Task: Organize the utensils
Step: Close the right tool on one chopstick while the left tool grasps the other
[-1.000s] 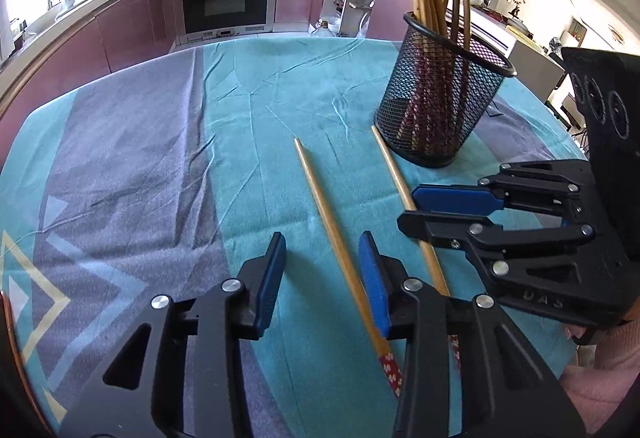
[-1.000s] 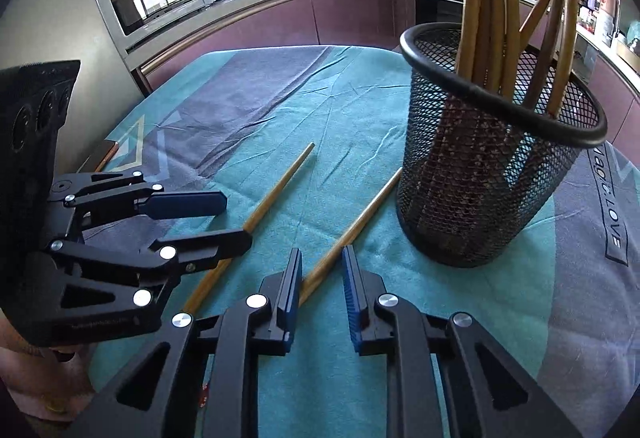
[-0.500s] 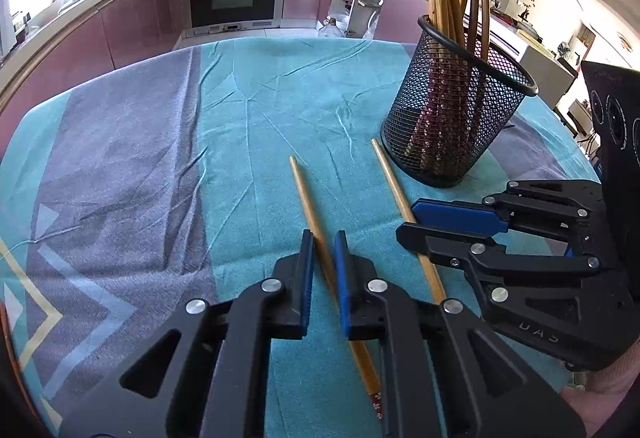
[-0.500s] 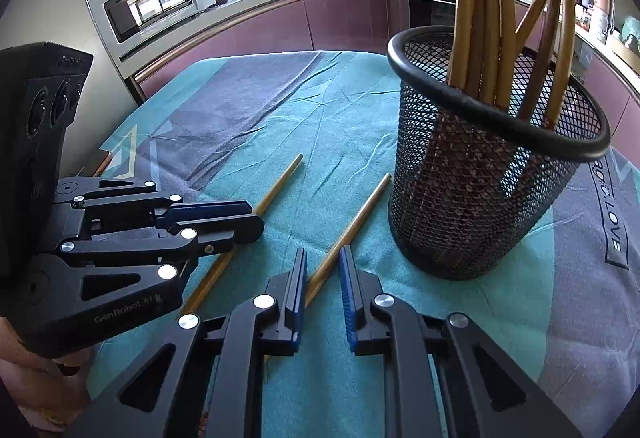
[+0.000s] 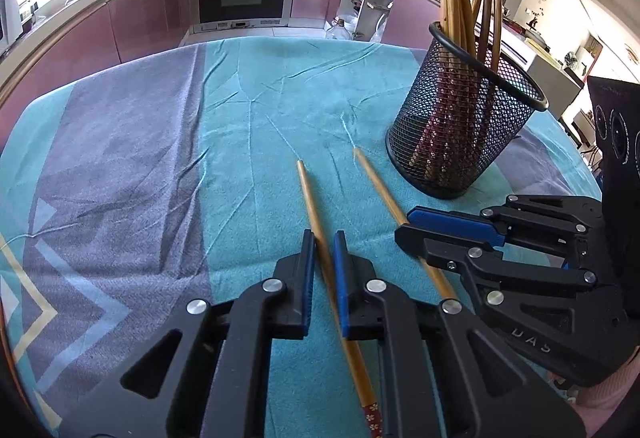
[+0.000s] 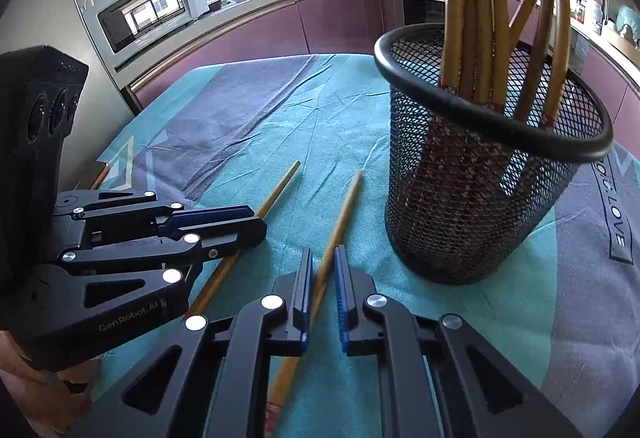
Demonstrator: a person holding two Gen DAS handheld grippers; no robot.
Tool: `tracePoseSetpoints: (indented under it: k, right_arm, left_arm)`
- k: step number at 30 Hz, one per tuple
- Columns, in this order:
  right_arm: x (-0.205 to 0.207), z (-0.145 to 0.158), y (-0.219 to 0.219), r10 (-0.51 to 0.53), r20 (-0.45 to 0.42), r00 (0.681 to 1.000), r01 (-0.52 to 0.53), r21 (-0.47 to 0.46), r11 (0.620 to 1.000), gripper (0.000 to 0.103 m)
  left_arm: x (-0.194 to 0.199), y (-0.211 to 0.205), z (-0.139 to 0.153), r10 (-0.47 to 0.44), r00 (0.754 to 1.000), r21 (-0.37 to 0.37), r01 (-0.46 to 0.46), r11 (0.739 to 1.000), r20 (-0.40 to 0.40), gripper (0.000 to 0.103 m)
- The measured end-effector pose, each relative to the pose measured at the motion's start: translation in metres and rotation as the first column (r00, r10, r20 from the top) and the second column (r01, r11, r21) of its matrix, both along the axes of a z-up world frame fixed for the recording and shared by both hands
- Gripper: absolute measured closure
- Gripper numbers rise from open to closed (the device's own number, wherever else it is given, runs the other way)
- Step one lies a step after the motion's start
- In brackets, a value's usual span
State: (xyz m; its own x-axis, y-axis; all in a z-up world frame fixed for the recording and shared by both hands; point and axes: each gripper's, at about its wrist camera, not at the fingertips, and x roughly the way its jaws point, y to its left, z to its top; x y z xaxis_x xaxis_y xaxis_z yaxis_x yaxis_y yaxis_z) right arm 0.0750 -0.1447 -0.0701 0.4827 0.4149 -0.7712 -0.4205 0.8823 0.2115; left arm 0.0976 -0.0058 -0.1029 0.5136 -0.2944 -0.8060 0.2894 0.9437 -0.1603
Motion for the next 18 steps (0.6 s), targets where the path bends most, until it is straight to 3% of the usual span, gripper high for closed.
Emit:
tracePoseSetpoints:
  k: [10,18]
  right_arm:
    - [-0.0024,-0.0005,0.0012,-0.001,0.011,1.000,0.001,-0.032,0.999,0.098]
    - [-0.0040,0.0015,-0.0043,-0.009,0.014,1.000,0.009,0.002,1.000,0.098]
  left_arm:
    - [-0.0029,0.0002,-0.0015,0.008,1.000,-0.008,-0.008,1.000,-0.006,0.094]
    - [-0.0039,0.0005,0.0004,0.012,1.000,-0.026,-0.012,1.000,-0.006,0.095]
